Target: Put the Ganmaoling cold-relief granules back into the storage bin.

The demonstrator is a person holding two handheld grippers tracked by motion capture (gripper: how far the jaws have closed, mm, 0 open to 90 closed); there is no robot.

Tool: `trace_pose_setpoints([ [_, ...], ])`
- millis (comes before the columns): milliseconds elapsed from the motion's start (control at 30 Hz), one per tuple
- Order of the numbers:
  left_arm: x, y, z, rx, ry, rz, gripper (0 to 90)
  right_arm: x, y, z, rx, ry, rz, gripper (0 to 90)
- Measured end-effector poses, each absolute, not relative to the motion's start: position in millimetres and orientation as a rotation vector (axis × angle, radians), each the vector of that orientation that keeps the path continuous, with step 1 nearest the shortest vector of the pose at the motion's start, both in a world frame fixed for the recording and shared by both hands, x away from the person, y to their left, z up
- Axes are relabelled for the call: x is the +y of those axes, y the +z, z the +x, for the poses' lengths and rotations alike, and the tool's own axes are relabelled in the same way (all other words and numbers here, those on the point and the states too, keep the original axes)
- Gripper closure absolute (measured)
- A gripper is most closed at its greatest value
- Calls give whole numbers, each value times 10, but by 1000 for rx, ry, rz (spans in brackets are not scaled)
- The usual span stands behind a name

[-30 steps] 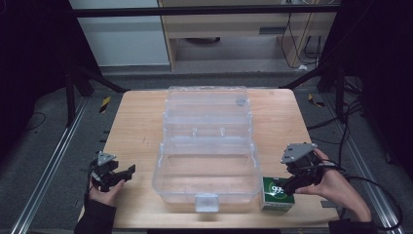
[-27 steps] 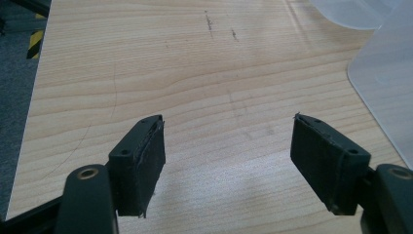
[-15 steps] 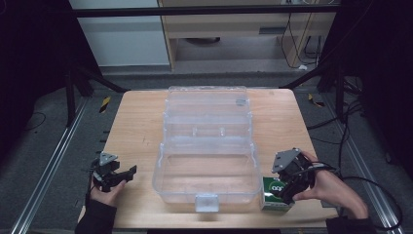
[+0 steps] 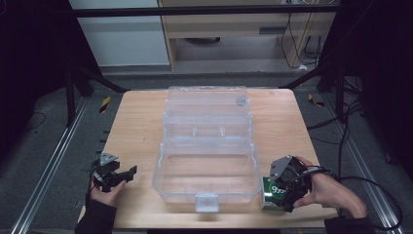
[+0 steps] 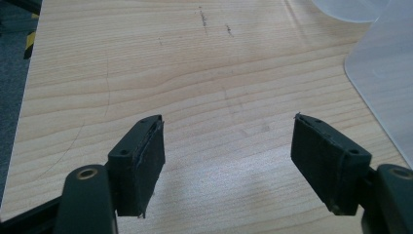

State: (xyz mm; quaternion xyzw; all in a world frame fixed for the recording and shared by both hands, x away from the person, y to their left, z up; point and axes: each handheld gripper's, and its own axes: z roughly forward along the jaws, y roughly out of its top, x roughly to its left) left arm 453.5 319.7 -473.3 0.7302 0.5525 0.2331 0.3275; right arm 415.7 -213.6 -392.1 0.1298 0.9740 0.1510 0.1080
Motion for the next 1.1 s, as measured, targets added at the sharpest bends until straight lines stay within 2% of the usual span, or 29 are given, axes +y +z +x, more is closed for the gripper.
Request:
trace_pose_setpoints([
  [1100,3198,-4739,4540,1450,615,1916,276,-2164,-4298,4267,2952,338,337,34],
])
